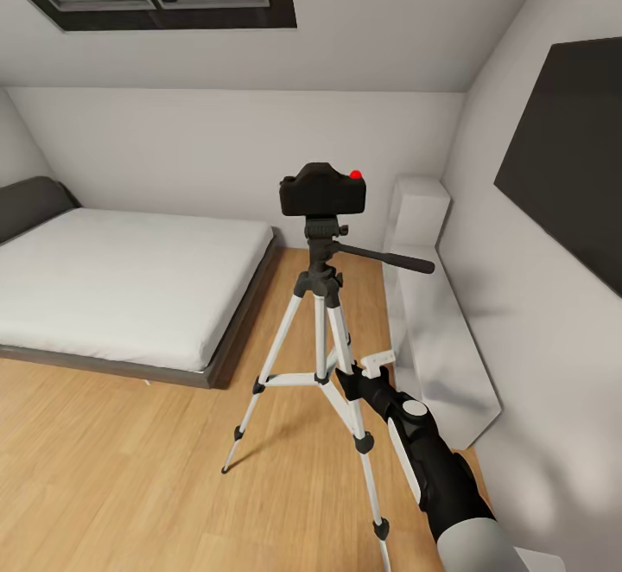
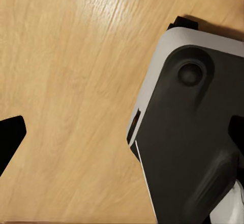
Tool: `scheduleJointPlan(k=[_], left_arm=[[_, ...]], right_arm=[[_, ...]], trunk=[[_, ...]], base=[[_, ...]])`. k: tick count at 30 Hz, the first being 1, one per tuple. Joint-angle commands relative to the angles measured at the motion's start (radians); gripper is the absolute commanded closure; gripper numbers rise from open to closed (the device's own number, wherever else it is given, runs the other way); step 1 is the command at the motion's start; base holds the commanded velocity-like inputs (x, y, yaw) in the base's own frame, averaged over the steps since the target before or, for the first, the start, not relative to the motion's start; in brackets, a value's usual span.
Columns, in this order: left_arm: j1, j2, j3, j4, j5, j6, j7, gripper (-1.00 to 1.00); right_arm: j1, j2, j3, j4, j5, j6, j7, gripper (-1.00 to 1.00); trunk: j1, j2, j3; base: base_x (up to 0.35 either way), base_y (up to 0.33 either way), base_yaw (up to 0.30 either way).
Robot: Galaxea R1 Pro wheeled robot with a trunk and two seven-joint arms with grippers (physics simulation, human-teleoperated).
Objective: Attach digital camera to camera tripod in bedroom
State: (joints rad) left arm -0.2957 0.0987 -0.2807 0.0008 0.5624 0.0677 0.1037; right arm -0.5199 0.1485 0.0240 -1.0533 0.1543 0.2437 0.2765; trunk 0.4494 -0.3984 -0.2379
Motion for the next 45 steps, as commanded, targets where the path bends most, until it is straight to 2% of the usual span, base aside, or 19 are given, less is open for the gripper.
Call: scheduleJointPlan(k=[1, 3, 10, 13, 19, 25, 26, 45], left_arm=[[0.002, -0.001, -0.009, 0.0, 0.013, 0.003, 0.004, -1.0], [0.008, -0.002, -0.009, 0.0, 0.026, 0.001, 0.006, -1.0], [0.023, -0.003, -0.009, -0.001, 0.113, -0.004, 0.009, -1.0], [0.026, -0.002, -0.009, -0.001, 0.161, -0.005, 0.01, -1.0], [0.026, -0.002, -0.009, -0.001, 0.172, -0.005, 0.01, -1.0], [0.027, -0.017, -0.009, -0.001, 0.175, -0.007, 0.009, -1.0], [0.027, -0.019, -0.009, -0.001, 0.175, -0.008, 0.009, -1.0], [0.027, -0.025, -0.009, -0.001, 0.174, -0.023, 0.009, -1.0]], right_arm=[[0.0, 0.0, 0.001, 0.004, 0.019, 0.005, 0.006, 1.0], [0.0, 0.0, 0.001, 0.004, 0.019, 0.004, 0.006, 1.0], [0.0, -0.001, 0.0, 0.004, 0.019, 0.003, 0.006, 1.0], [0.0, -0.001, 0.0, 0.004, 0.019, 0.004, 0.006, 1.0], [0.0, -0.001, 0.0, 0.004, 0.019, 0.004, 0.005, 1.0], [0.0, -0.001, 0.0, 0.004, 0.019, 0.003, 0.004, 1.0], [0.0, -0.001, 0.0, 0.004, 0.019, 0.004, 0.004, -1.0], [0.0, -0.002, -0.001, -0.01, 0.021, 0.014, 0.007, -1.0]], trunk=[[0.001, -0.002, -0.002], [0.001, -0.002, -0.002], [0.001, -0.002, -0.002], [0.001, -0.002, -0.002], [0.001, -0.002, -0.002], [0.001, -0.002, -0.002], [0.001, -0.002, -0.002], [0.001, -0.002, -0.002]], base=[[0.0, 0.0, 0.0], [0.0, 0.0, 0.0], [0.0, 0.0, 0.0], [0.0, 0.0, 0.0], [0.0, 0.0, 0.0], [0.0, 0.0, 0.0], [0.0, 0.0, 0.0], [-0.002, 0.0, 0.0]])
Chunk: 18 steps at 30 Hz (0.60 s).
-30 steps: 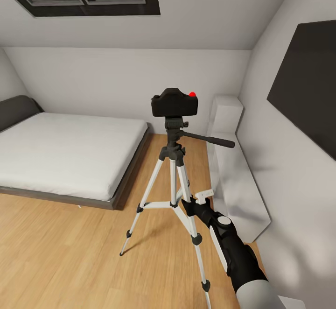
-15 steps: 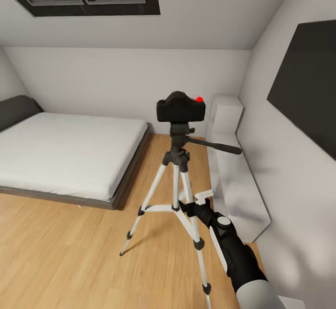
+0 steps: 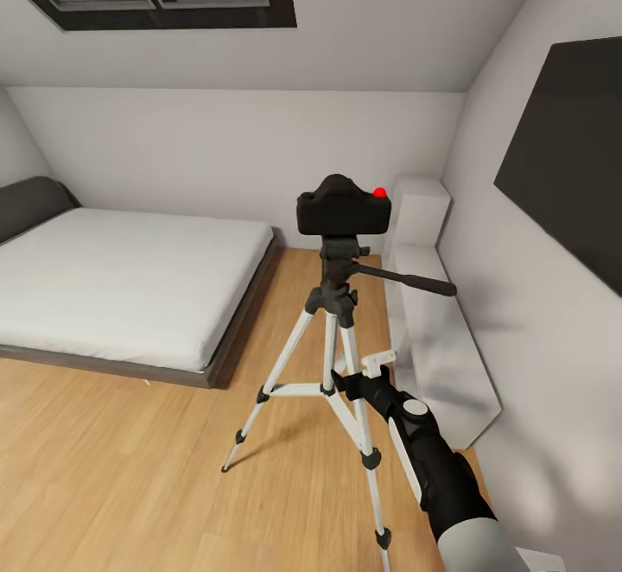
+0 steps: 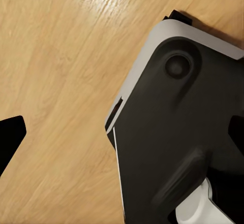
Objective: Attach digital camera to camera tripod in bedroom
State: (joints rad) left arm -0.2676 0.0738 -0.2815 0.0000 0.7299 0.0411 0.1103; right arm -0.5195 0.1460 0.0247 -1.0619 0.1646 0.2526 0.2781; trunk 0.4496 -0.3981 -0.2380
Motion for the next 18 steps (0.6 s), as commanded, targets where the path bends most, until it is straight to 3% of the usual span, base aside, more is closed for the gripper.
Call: scheduleJointPlan(k=[1, 18], left_arm=[[-0.001, -0.004, -0.008, 0.0, 0.007, 0.003, 0.003, -1.0], [-0.001, -0.016, -0.008, 0.0, 0.008, 0.004, 0.003, -1.0]], right_arm=[[-0.001, 0.0, -0.001, -0.002, 0.01, 0.004, 0.006, -1.0], [-0.001, 0.0, -0.001, -0.003, 0.01, 0.002, 0.006, -1.0]], trunk=[[0.0, -0.002, -0.002], [0.0, -0.002, -0.002]], base=[[-0.131, 0.0, 0.0], [-0.313, 0.0, 0.0]])
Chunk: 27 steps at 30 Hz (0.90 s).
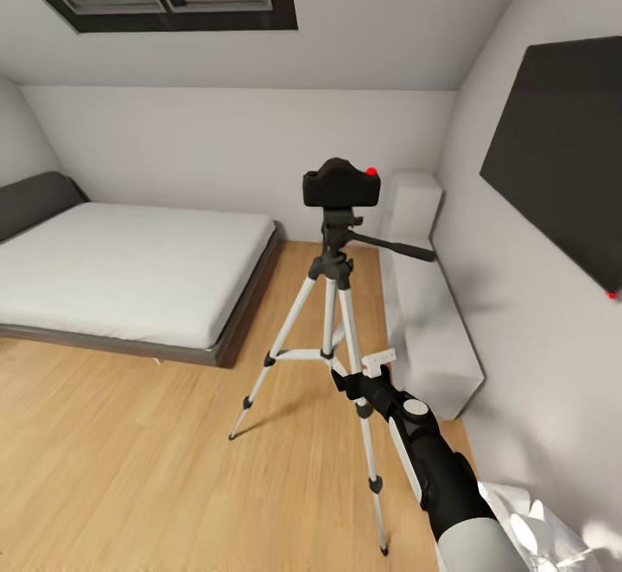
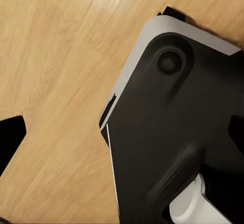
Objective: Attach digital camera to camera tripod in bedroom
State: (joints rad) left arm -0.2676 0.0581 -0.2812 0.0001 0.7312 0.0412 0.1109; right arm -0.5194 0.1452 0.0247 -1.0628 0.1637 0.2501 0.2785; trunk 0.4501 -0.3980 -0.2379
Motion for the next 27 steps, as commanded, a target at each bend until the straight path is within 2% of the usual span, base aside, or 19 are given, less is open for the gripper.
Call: scheduleJointPlan(k=[1, 20, 27], left_arm=[[-0.001, -0.001, -0.009, 0.0, 0.007, 0.004, 0.003, -1.0], [-0.001, 0.0, -0.008, 0.0, 0.007, 0.004, 0.003, -1.0], [-0.001, 0.0, -0.008, 0.0, 0.007, 0.005, 0.003, -1.0]], right_arm=[[-0.001, 0.0, -0.002, -0.002, 0.011, 0.007, 0.005, -1.0], [-0.001, 0.0, 0.0, -0.002, 0.011, 0.005, 0.005, -1.0], [-0.001, 0.001, 0.003, 0.001, 0.005, 0.006, 0.01, -1.0]], trunk=[[0.0, -0.002, -0.002], [0.0, -0.002, -0.002], [0.0, -0.002, -0.002]], base=[[-0.343, 0.0, 0.0], [-0.337, 0.0, 0.0], [-0.166, 0.0, 0.0]])
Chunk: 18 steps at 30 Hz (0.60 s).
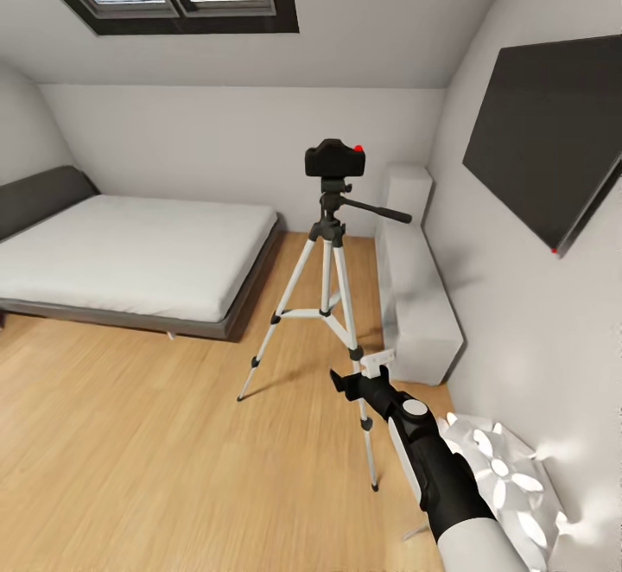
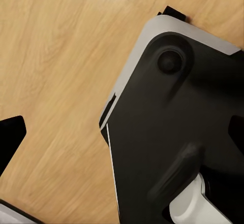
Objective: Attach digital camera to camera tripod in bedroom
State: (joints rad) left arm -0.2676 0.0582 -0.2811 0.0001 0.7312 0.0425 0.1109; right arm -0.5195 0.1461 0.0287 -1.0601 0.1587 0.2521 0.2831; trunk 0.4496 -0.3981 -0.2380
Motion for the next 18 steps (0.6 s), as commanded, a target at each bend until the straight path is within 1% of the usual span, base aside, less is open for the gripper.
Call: scheduleJointPlan(k=[1, 8, 11, 14, 18], left_arm=[[-0.001, 0.0, -0.009, 0.0, 0.007, 0.003, 0.003, -1.0], [-0.001, 0.001, -0.008, 0.0, 0.007, 0.004, 0.003, -1.0], [-0.001, 0.001, -0.007, 0.0, 0.007, 0.004, 0.003, -1.0], [-0.001, 0.001, -0.007, 0.0, 0.007, 0.004, 0.003, -1.0], [-0.001, 0.002, -0.007, 0.0, 0.007, 0.004, 0.003, -1.0]], right_arm=[[-0.001, 0.001, -0.001, -0.001, 0.009, 0.005, 0.006, -1.0], [0.0, 0.006, 0.001, 0.013, 0.001, 0.007, 0.011, -1.0], [0.0, 0.009, 0.002, 0.037, 0.0, 0.008, 0.012, -1.0], [0.001, 0.012, 0.003, 0.085, 0.0, 0.008, 0.013, -1.0], [0.001, 0.015, 0.003, 0.181, 0.001, 0.008, 0.013, -1.0]], trunk=[[0.0, -0.002, -0.002], [0.0, -0.002, -0.002], [0.0, -0.002, -0.002], [0.0, -0.002, -0.002], [0.0, -0.002, -0.002]], base=[[-0.051, 0.0, 0.0], [-0.023, 0.0, 0.0], [-0.007, 0.0, 0.0], [-0.004, 0.0, 0.0], [-0.002, 0.0, 0.0]])
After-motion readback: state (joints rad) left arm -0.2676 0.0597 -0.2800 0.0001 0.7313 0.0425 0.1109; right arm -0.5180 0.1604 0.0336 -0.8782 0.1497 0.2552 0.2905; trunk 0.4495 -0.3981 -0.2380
